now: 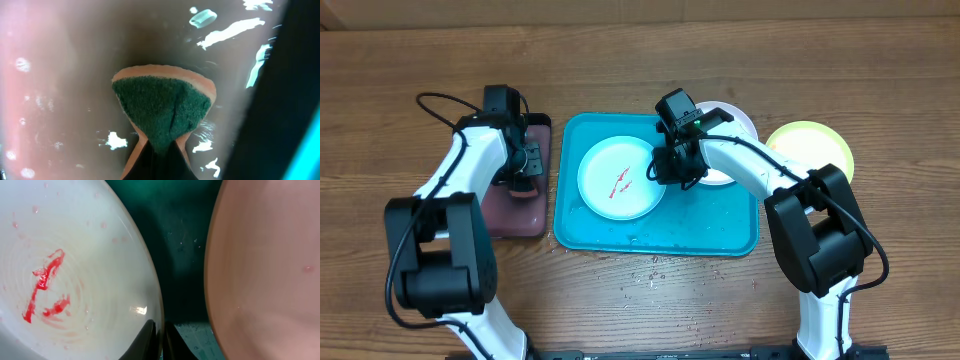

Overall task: Clean dirty plates on tray and stack at the side
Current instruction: 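Dip the sponge in the black tray with the left gripper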

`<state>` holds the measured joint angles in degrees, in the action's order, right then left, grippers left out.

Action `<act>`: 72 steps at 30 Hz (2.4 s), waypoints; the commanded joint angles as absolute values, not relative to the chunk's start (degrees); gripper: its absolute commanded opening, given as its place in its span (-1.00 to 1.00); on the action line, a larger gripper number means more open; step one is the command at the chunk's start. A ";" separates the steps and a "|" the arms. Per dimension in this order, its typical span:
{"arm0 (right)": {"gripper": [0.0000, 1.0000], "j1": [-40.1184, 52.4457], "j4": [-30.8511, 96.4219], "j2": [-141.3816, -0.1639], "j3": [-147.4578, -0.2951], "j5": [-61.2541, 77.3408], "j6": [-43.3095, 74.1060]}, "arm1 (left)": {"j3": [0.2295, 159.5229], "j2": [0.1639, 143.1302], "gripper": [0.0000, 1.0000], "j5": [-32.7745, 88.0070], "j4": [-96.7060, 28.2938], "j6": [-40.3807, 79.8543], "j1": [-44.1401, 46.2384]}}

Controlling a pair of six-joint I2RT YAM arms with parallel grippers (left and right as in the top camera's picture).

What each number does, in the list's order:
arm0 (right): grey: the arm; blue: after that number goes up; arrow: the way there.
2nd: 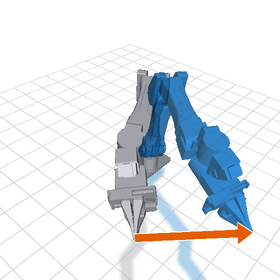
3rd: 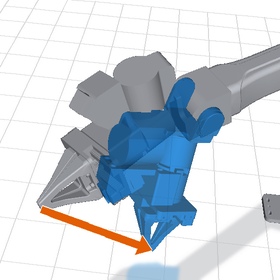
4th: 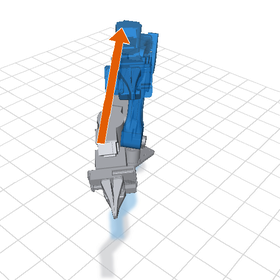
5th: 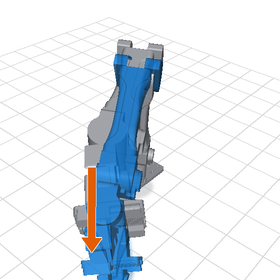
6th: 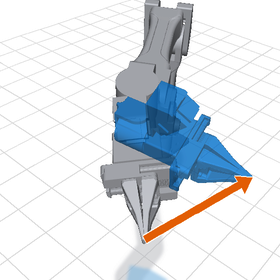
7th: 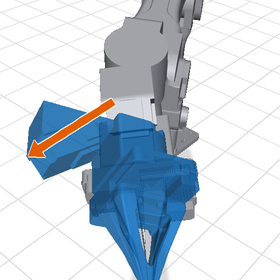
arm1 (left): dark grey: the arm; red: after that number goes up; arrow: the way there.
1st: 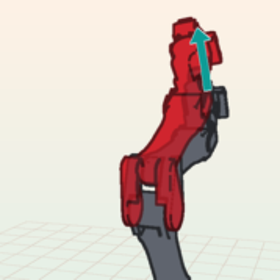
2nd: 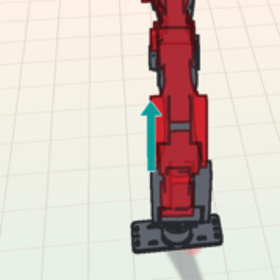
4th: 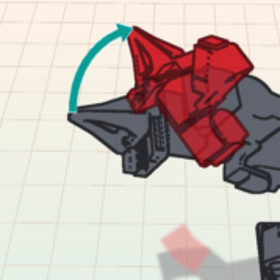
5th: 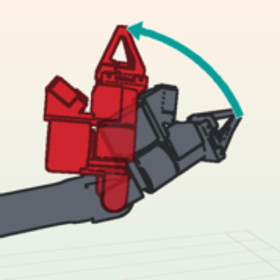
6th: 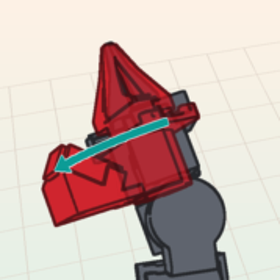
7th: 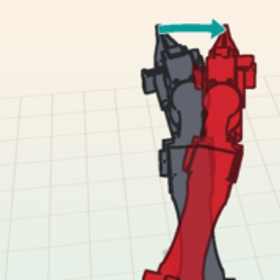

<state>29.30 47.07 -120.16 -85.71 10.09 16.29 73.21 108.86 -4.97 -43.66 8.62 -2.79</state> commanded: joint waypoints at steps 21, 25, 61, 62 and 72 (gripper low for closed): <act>-0.84 29.63 47.05 -118.08 -86.19 10.09 16.32 | 48.29 77.03 -0.91 22.63 -21.21 3.51 -16.47; -0.84 29.63 46.89 -118.08 -86.19 10.07 16.32 | 47.29 79.96 -0.92 29.36 -18.39 1.74 -19.86; -0.84 29.63 46.89 -118.08 -86.19 10.07 16.32 | 47.29 86.41 -0.92 37.52 -13.54 -2.11 -20.99; -0.84 29.63 46.87 -118.08 -86.21 10.09 16.32 | 47.29 86.41 -0.92 37.52 -13.54 -2.11 -20.99; -0.84 29.63 46.85 -118.08 -86.19 10.09 16.32 | 47.29 86.41 -0.92 37.50 -13.52 -1.67 -20.99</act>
<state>29.30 47.11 -120.16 -85.71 10.11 16.29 47.48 86.28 35.64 -13.89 -1.08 -20.73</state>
